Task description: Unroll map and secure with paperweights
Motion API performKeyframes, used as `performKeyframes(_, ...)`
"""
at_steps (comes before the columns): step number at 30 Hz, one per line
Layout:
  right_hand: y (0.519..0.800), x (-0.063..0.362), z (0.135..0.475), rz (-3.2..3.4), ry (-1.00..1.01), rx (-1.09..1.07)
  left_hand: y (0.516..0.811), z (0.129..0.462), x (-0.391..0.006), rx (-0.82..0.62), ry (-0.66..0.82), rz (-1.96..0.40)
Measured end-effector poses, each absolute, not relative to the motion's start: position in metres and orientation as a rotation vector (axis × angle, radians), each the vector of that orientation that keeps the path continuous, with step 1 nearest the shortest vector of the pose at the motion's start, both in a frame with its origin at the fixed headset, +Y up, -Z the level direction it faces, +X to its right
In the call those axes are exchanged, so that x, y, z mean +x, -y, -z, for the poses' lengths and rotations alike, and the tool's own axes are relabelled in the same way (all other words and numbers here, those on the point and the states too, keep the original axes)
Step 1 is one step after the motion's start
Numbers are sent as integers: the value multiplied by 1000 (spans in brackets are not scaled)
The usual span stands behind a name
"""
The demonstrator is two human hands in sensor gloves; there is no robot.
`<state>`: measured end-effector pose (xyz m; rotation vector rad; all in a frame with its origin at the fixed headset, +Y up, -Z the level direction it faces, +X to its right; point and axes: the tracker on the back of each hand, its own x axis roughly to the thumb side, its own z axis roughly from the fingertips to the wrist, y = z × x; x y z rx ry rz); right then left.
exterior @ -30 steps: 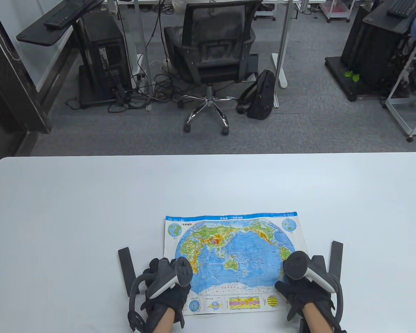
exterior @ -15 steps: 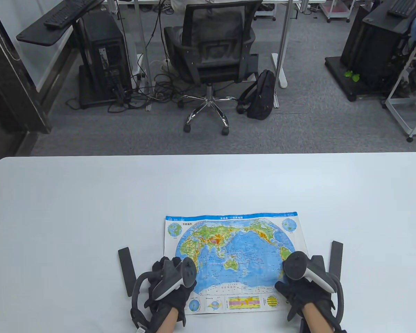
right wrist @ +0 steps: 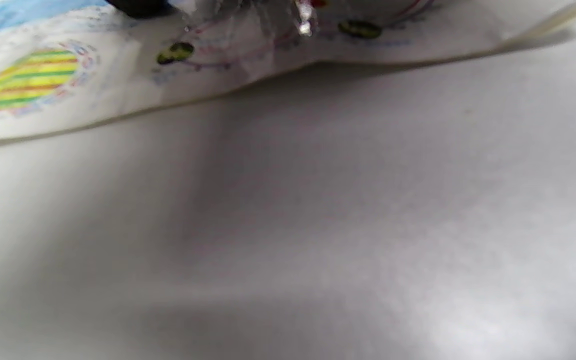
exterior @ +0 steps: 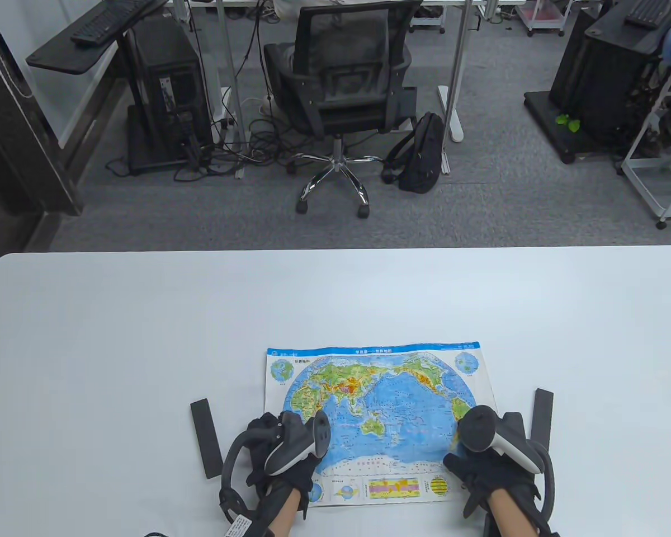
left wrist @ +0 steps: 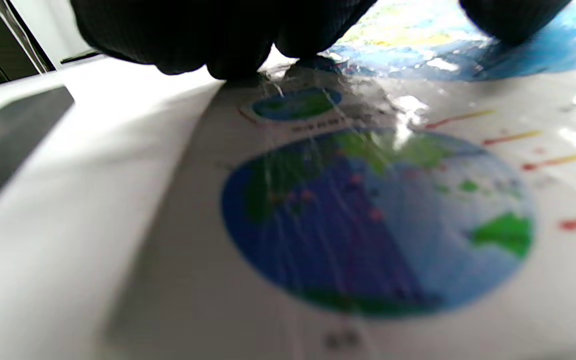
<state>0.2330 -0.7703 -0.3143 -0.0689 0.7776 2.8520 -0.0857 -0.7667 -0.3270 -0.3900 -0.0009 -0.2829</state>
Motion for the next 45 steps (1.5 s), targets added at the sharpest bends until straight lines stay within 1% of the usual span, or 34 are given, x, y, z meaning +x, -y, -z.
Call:
performKeyframes(4,770,233,314,-2849,-775,-71,763,338,-65,-453,-39,336)
performKeyframes(6,770,233,314,-2849,-777,-71,761,341,-50,-441,-12,330)
performKeyframes(8,770,233,315,-2848,-775,-69,762,343,-28,-422,-21,334)
performKeyframes(9,770,233,315,-2848,-775,-68,763,344,-20,-449,-18,337)
performKeyframes(10,770,234,315,-2844,-778,-67,765,346,-6,-476,-2,339)
performKeyframes(13,770,236,315,-2818,-780,-62,766,350,25,-439,72,323)
performKeyframes(15,770,239,316,-2778,-784,-54,767,350,47,-425,157,266)
performKeyframes(17,770,242,316,-2746,-781,-53,769,350,62,-429,201,186)
performKeyframes(19,769,246,316,-2720,-772,-52,775,352,72,-508,225,98)
performKeyframes(21,769,248,316,-2696,-768,-49,782,353,76,-579,219,22)
performKeyframes(24,768,249,316,-2685,-780,-50,793,356,80,-689,281,-140)
performKeyframes(26,768,249,316,-2683,-787,-49,798,357,82,-727,280,-174)
performKeyframes(28,768,249,316,-2679,-790,-48,802,360,83,-757,271,-154)
performKeyframes(38,768,249,316,-2678,-806,-43,807,363,82,-824,247,-176)
performKeyframes(42,767,249,317,-2693,-819,-44,807,364,85,-827,228,-126)
performKeyframes(45,764,247,317,-2728,-831,-44,806,364,85,-848,216,-139)
